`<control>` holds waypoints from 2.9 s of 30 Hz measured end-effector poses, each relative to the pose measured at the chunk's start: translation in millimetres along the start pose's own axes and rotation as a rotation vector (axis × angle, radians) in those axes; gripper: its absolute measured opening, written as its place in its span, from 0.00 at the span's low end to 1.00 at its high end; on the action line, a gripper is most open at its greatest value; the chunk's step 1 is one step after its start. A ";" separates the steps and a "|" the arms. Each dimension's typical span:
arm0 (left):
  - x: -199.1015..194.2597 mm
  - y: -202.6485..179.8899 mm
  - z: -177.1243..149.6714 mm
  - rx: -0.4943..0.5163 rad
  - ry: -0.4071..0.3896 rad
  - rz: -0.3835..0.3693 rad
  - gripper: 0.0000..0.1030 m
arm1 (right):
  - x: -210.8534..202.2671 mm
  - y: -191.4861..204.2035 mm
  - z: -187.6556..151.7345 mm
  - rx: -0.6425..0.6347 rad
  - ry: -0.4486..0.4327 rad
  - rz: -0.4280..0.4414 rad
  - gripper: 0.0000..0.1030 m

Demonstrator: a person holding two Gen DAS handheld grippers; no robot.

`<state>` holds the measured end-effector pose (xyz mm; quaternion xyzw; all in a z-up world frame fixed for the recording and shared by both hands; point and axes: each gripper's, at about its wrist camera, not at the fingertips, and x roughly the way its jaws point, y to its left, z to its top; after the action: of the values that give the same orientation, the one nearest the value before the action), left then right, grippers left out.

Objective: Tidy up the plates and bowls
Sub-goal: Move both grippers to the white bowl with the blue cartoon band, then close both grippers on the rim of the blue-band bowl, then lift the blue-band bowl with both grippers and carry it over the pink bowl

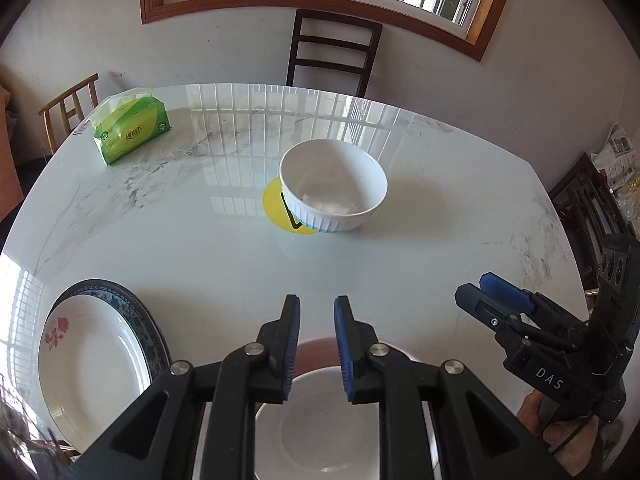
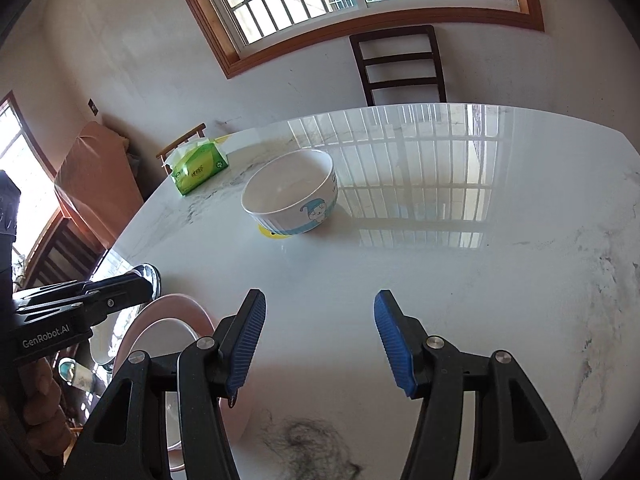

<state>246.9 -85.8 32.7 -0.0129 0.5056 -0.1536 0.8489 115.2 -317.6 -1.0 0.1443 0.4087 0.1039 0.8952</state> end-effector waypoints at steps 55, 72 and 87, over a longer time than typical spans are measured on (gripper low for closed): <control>48.6 22.4 51.9 -0.237 0.168 -0.091 0.14 | 115.4 -23.7 99.4 0.150 0.357 0.104 0.16; -66.8 11.1 -36.0 -0.207 0.078 -0.106 0.14 | 1.7 33.3 46.7 0.070 0.334 0.171 0.17; -78.5 34.3 -88.0 -0.247 0.124 -0.088 0.14 | -22.9 80.1 1.0 -0.007 0.361 0.149 0.17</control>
<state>144.8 -19.8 50.7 -0.1299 0.5712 -0.1276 0.8003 95.7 -249.7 43.2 0.1501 0.5505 0.1956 0.7976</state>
